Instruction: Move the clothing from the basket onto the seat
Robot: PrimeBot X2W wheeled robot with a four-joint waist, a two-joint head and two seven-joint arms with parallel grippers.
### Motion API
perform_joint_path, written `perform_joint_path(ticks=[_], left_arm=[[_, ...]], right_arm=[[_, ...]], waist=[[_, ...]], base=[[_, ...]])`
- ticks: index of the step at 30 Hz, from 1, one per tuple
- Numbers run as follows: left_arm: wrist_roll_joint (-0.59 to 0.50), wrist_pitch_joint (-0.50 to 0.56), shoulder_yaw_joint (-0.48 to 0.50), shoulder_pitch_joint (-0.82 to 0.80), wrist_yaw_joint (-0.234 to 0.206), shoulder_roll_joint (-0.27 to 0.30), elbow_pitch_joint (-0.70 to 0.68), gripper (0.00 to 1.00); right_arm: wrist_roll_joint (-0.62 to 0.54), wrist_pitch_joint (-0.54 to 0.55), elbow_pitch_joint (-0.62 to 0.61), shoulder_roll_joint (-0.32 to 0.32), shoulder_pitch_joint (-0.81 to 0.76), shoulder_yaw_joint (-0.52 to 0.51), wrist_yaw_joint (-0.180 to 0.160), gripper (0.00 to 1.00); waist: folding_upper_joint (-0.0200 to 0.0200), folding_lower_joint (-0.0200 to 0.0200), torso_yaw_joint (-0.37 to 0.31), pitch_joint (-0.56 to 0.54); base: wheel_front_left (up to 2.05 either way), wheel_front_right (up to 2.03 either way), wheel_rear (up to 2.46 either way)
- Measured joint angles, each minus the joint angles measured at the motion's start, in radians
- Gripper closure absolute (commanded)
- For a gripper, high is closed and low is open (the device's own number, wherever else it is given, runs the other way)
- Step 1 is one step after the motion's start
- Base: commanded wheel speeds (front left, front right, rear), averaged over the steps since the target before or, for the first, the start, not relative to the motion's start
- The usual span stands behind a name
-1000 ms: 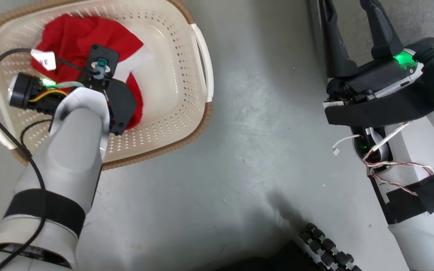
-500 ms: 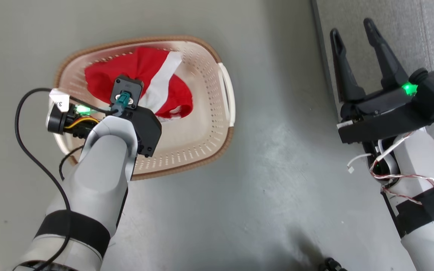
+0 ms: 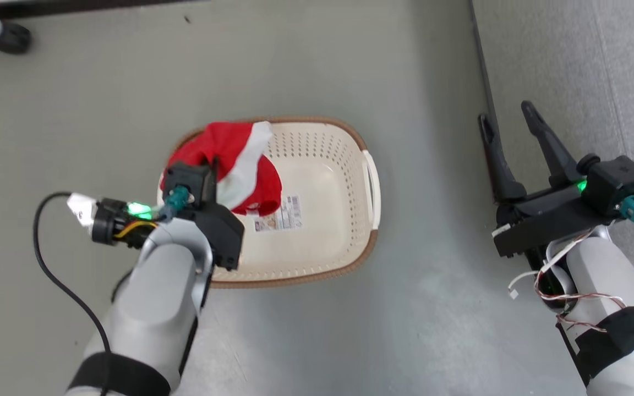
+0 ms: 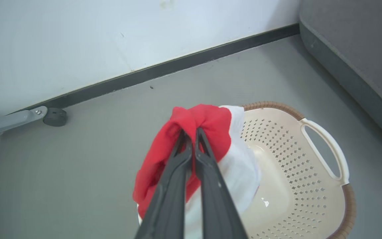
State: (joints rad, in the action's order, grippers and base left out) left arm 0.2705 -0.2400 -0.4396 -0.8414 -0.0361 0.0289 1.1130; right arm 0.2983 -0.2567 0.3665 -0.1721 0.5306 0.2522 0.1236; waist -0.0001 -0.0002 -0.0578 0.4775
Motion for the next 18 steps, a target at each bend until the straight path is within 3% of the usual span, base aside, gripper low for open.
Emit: perform_joint_path(ticks=[9,18], left_arm=[[0.147,-0.004,-0.069,0.122,0.010,0.000,-0.130,1.00],[0.216,-0.009,-0.090,0.219,0.001,0.002,-0.186,1.00]], right_arm=[[0.008,0.000,0.059,0.000,-0.073,0.009,0.000,0.00],[0.011,0.000,0.095,0.010,-0.158,0.010,0.000,0.00]], waist=[[0.0000,0.0000,0.042,-0.135],[0.0000,0.0000,0.072,-0.268]], base=[[0.00,0.00,0.00],[0.00,0.00,0.00]])
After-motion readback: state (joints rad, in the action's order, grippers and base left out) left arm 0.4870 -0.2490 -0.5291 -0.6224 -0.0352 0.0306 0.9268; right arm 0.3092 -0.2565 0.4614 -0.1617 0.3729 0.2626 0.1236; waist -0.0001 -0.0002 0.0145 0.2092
